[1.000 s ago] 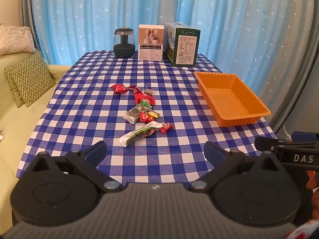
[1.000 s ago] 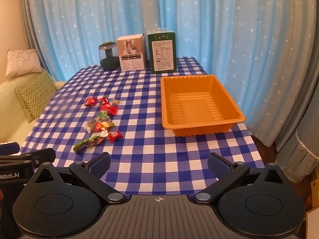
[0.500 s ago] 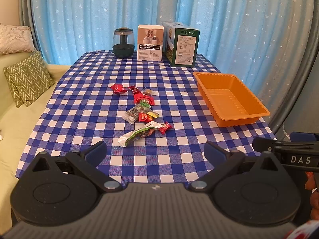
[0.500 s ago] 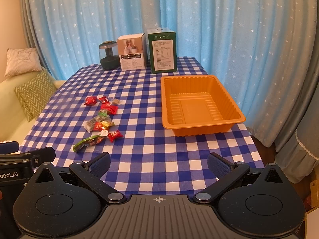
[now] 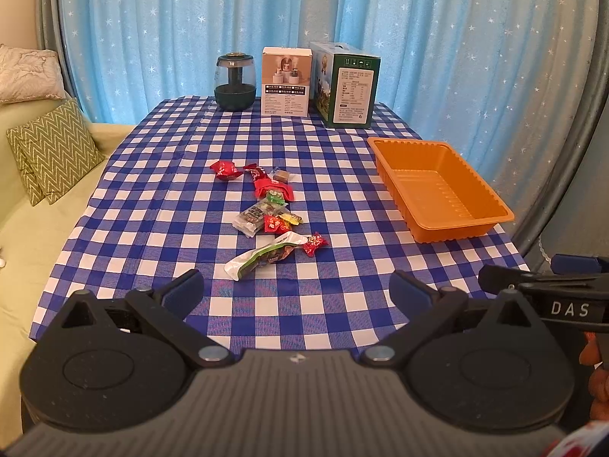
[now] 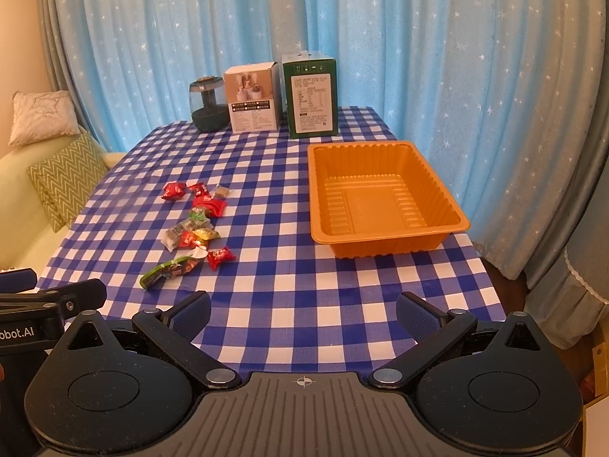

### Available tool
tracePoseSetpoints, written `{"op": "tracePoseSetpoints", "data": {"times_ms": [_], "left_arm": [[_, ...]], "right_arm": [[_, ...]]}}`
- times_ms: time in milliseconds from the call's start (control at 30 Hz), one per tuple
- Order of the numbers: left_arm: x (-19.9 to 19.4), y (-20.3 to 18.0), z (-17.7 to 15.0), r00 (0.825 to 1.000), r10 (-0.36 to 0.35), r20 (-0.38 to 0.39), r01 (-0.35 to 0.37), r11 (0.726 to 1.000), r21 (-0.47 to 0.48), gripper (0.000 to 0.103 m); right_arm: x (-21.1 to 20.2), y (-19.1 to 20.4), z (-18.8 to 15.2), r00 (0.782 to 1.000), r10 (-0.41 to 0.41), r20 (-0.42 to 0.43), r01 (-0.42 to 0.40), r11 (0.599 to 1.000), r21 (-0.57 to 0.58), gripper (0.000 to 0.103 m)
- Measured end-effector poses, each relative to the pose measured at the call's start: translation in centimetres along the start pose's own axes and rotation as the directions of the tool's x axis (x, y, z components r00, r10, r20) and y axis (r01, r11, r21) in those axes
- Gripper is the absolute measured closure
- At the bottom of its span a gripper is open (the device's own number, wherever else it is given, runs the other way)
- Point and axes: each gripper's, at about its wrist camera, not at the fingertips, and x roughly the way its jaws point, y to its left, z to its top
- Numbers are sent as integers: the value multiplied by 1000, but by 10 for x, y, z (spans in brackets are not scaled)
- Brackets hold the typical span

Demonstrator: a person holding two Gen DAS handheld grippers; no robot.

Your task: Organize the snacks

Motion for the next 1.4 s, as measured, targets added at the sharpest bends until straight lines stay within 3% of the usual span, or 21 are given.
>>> {"op": "tracePoseSetpoints", "data": {"times_ms": [1400], "left_arm": [[-5, -7, -1, 1000, -10, 0, 10, 1000, -5, 0]], "right_arm": [[2, 1, 0, 1000, 0, -4, 0, 1000, -1, 0]]}}
